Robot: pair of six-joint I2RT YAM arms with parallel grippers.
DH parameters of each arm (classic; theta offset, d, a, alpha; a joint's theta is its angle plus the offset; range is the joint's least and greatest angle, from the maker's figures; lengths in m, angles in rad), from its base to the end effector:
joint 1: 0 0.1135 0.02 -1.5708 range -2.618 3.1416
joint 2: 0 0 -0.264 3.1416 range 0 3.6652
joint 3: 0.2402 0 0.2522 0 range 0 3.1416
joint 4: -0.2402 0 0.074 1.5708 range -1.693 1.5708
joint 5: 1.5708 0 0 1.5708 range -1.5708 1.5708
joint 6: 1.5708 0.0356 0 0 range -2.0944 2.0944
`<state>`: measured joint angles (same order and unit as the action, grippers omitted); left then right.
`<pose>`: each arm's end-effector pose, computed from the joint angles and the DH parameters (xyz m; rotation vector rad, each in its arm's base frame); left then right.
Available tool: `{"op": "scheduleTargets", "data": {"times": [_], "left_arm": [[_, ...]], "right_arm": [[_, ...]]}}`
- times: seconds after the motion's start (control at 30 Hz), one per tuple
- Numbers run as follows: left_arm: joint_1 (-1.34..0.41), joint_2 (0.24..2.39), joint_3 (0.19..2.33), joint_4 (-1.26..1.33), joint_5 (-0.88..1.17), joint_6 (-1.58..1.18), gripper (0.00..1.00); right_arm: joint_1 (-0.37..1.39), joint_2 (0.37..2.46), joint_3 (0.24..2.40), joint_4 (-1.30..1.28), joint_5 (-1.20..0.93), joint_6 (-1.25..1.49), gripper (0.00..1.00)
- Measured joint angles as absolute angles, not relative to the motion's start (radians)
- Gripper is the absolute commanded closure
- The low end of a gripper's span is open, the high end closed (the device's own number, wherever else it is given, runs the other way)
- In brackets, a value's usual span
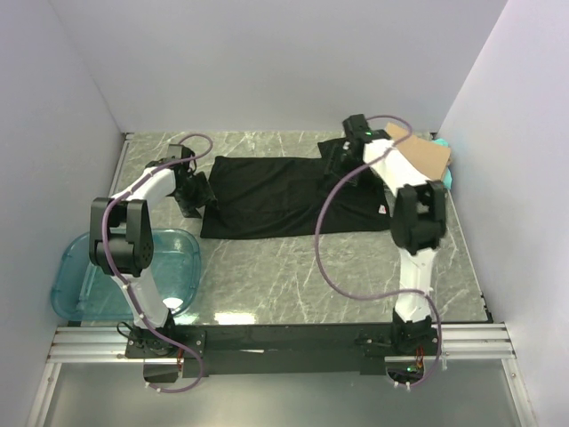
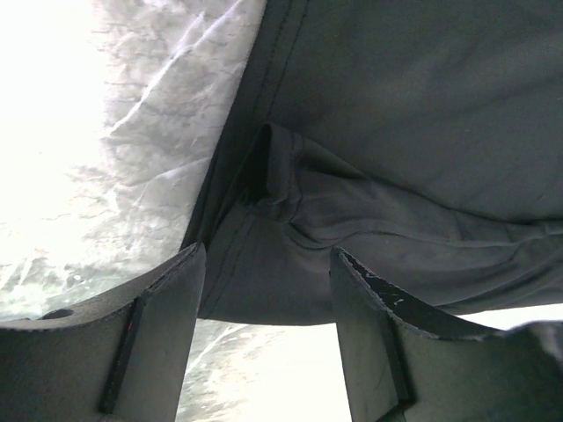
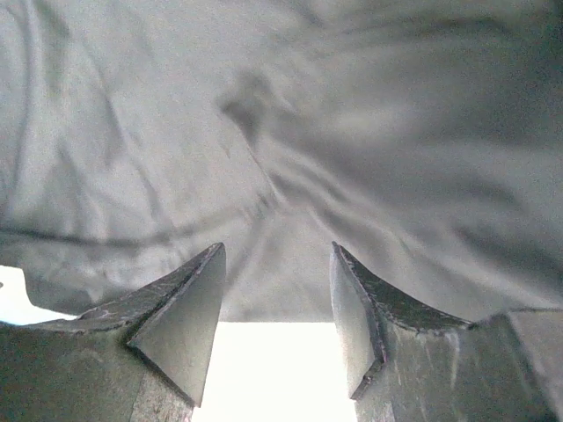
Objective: Fold and stack the t-shirts
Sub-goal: Fold the tshirt
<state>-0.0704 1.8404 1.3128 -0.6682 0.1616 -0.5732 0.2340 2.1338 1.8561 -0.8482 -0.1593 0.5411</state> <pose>0.3708 -0.0319 0.1949 -0.6575 2.7339 -0.3847 0.4461 0.1121 0.2288 0.3724 2.7312 0.4392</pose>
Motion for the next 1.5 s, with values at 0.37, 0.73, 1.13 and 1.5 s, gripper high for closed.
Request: {"op": "scheduleTargets", "data": {"times": [0.37, 0.73, 1.13, 1.5], "left_arm": [[-0.07, 1.878, 1.331, -0.641, 0.205, -0.594, 0.38], [-0.07, 1.886, 1.343, -0.63, 0.213, -0.596, 0.42], [-0.07, 1.948, 1.358, -0.606, 0.216, -0.615, 0.56], [-0.07, 1.98, 1.409, -0.607, 0.221, -0.623, 0.86]], "right_arm": [[-0.025, 1.762, 1.33, -0.749, -0.066, 0.553, 0.43], [-0.101, 1.758, 1.237, -0.726, -0.034, 0.572, 0.44], [-0.123, 1.757, 1.198, -0.698, 0.005, 0.587, 0.44], [-0.136, 1.787, 1.198, -0.672, 0.014, 0.588, 0.66]]}}
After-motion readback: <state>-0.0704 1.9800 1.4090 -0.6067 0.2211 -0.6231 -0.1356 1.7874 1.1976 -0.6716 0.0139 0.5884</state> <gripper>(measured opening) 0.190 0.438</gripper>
